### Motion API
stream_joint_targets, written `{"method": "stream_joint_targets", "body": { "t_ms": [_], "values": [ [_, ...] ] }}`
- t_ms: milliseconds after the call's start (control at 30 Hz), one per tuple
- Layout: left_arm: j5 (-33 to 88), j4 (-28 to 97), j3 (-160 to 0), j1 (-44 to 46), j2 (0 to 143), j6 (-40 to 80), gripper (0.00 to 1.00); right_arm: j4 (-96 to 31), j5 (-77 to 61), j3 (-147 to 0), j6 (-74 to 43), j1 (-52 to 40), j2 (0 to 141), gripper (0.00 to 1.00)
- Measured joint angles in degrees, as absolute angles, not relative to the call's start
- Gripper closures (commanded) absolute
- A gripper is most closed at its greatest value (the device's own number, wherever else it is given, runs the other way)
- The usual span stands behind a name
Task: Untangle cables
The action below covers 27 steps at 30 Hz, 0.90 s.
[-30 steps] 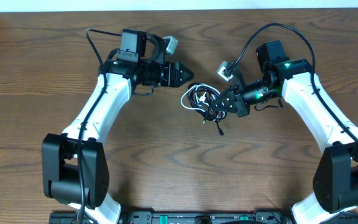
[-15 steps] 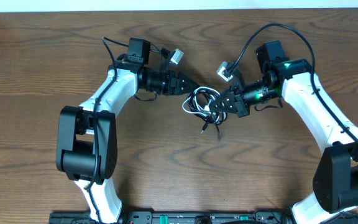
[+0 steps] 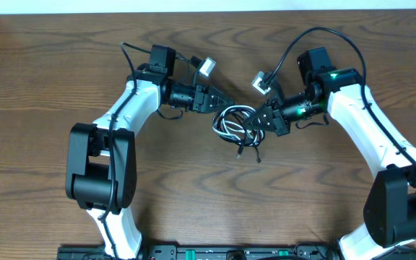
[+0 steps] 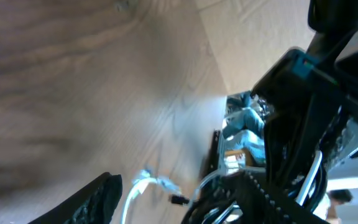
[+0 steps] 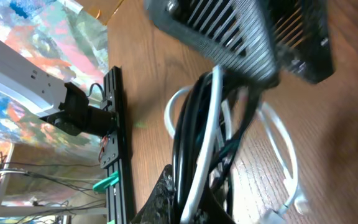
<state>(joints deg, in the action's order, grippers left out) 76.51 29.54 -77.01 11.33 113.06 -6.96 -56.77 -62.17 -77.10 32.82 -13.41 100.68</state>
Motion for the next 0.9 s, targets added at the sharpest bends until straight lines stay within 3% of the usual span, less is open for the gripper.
{"method": "stream_joint_targets", "body": {
  "t_ms": [333, 667, 900],
  "values": [
    [69.8, 34.4, -77.0, 16.7, 113.1, -9.4, 0.41, -56.2, -62.1, -77.1, 32.7, -13.3, 100.7, 0.99],
    [68.3, 39.7, -77.0, 17.3, 113.1, -10.8, 0.42, -42.4, -54.8, -77.2, 17.3, -13.3, 100.6, 0.99],
    [72.6, 39.4, -77.0, 17.0, 113.1, -11.0, 0.41, -41.3, -48.9, -77.2, 12.0, -13.3, 100.6, 0.99]
  ]
}}
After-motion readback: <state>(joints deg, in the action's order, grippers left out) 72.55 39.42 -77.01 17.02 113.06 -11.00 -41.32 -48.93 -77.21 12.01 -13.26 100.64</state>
